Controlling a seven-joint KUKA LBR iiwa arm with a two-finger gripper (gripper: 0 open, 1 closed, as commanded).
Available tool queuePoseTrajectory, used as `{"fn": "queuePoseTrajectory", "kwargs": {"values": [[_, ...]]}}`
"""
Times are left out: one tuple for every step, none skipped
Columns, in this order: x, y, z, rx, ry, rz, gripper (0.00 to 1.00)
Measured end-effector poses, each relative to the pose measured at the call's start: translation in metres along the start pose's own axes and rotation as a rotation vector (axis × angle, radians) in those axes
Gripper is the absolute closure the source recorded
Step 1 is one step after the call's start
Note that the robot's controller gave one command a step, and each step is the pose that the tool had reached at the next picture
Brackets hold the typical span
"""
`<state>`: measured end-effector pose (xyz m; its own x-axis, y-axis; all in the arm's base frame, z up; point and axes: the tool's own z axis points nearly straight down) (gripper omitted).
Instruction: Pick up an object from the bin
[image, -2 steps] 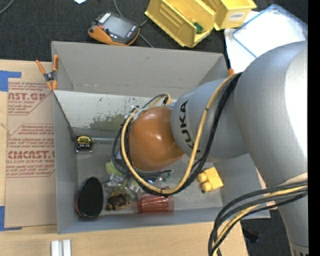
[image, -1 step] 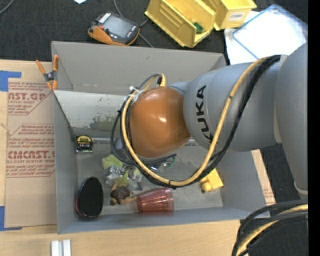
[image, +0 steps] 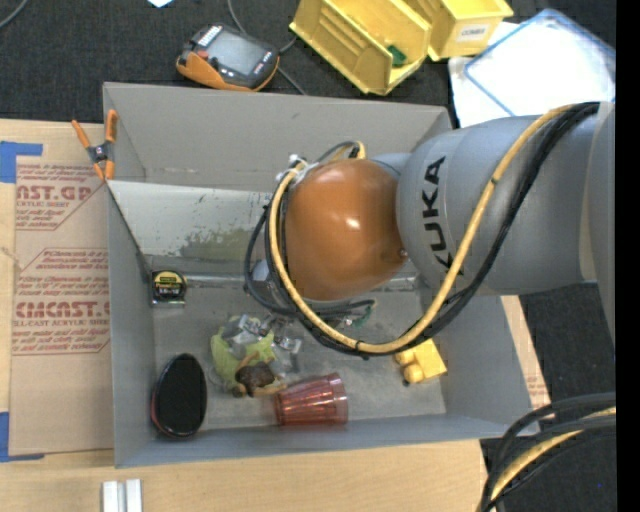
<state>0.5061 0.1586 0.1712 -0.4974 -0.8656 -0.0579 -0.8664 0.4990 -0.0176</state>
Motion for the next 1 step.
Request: {"fn": "queuePoseTrajectory", "kwargs": {"values": [[-0.0085, 0.0032, -0.0106, -0.001, 0.003, -0.042, 1.00]]}}
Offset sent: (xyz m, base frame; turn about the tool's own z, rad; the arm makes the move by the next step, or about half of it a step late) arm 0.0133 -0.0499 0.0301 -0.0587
